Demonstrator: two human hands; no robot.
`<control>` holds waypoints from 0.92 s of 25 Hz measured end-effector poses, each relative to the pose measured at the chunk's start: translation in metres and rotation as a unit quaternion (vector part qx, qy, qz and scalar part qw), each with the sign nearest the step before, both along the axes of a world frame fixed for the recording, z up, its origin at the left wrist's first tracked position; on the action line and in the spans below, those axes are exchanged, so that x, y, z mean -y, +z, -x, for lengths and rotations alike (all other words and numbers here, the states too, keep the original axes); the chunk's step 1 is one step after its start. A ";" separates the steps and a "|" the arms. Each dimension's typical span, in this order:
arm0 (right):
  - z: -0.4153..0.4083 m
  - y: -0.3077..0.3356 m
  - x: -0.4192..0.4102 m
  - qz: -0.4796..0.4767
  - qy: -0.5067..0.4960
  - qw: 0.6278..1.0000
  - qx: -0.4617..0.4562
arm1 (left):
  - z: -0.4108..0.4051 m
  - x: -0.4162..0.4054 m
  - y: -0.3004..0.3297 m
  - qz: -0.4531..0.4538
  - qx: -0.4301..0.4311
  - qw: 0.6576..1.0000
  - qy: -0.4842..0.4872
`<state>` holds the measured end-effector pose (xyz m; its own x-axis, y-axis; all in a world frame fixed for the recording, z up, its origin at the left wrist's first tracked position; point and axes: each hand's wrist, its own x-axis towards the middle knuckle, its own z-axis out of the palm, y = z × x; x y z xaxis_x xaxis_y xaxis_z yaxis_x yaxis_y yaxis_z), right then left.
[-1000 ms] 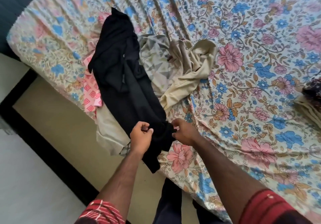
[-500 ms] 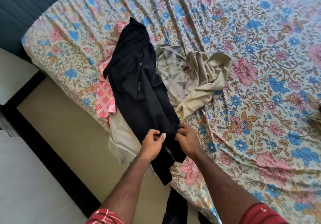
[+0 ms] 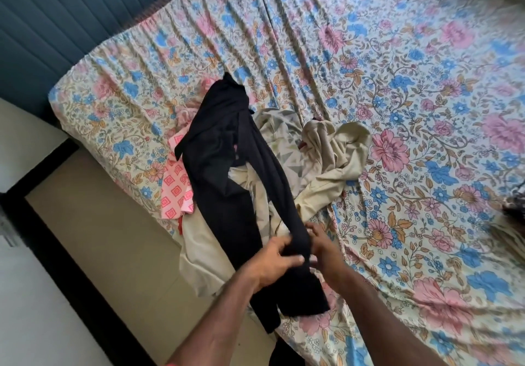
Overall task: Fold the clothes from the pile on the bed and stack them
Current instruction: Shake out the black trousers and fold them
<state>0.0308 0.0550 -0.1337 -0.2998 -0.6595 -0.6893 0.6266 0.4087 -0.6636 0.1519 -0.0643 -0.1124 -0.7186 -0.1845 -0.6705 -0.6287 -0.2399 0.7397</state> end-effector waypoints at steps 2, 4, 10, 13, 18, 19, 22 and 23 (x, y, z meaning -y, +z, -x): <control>0.005 0.016 0.014 0.057 -0.090 0.990 0.087 | -0.004 -0.006 0.015 0.048 0.056 0.972 -0.223; 0.007 0.034 0.026 0.016 -0.056 0.998 0.006 | -0.013 -0.005 0.019 0.062 0.110 0.936 -0.330; -0.011 0.043 -0.029 -0.012 0.279 0.940 -0.193 | -0.014 0.031 0.005 -0.236 -0.002 0.914 0.330; -0.016 0.016 -0.095 -0.143 0.510 0.803 -0.272 | 0.010 0.040 -0.002 -0.166 0.040 0.901 0.400; 0.015 0.020 -0.104 -0.202 0.222 0.922 -0.246 | 0.009 0.004 -0.006 -0.014 0.053 0.998 0.033; 0.015 0.024 -0.086 -0.160 0.152 0.950 -0.222 | 0.005 -0.009 -0.004 -0.024 0.044 0.995 -0.088; -0.001 0.033 -0.028 -0.047 -0.054 0.997 -0.039 | -0.008 -0.048 0.008 0.038 0.058 0.970 -0.234; -0.008 0.029 -0.012 -0.064 -0.089 0.994 -0.019 | -0.011 -0.055 0.007 0.066 0.071 0.976 -0.197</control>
